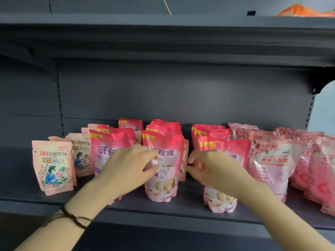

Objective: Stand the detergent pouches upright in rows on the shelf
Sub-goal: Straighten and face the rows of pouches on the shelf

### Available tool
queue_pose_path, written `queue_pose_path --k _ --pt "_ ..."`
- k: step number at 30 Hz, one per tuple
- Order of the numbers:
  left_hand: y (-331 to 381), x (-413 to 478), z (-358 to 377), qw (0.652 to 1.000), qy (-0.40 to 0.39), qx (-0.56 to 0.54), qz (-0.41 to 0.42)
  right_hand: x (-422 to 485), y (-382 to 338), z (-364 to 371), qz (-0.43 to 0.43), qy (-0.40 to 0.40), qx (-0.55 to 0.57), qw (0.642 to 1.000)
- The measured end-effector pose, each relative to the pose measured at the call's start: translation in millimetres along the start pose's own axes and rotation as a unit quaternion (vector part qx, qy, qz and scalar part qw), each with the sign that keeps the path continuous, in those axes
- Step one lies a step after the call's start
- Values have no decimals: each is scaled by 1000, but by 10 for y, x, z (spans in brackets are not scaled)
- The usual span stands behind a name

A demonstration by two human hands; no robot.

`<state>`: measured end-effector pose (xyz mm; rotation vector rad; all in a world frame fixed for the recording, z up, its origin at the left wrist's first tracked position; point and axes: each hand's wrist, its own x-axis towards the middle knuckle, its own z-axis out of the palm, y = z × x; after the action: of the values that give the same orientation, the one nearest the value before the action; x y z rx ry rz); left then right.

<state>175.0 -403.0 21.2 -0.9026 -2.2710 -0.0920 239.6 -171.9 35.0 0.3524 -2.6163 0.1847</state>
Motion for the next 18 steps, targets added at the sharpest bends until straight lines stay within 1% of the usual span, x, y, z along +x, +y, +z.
queue_pose_path --k 3,5,8,10,11,14,16,18 --pt "-129 244 -125 995 88 -44 -11 339 -10 -177 -31 71 26 997" --pt "-167 396 -81 990 114 -72 -36 520 -1 -175 -34 98 49 993" --pt "-182 596 91 988 82 -116 -65 741 8 -65 -31 90 50 994" --pt "-171 667 220 990 52 -114 -67 851 12 21 -40 73 46 995" --pt "-172 682 275 991 49 -106 -67 897 15 60 -48 61 38 996" --pt "-209 693 365 990 88 -85 -74 980 29 153 -59 30 6 998" --pt "-245 710 357 986 96 -106 -80 1007 27 165 -46 22 -10 999" --pt "-279 739 327 984 91 -129 -77 1028 40 139 -36 13 4 999"
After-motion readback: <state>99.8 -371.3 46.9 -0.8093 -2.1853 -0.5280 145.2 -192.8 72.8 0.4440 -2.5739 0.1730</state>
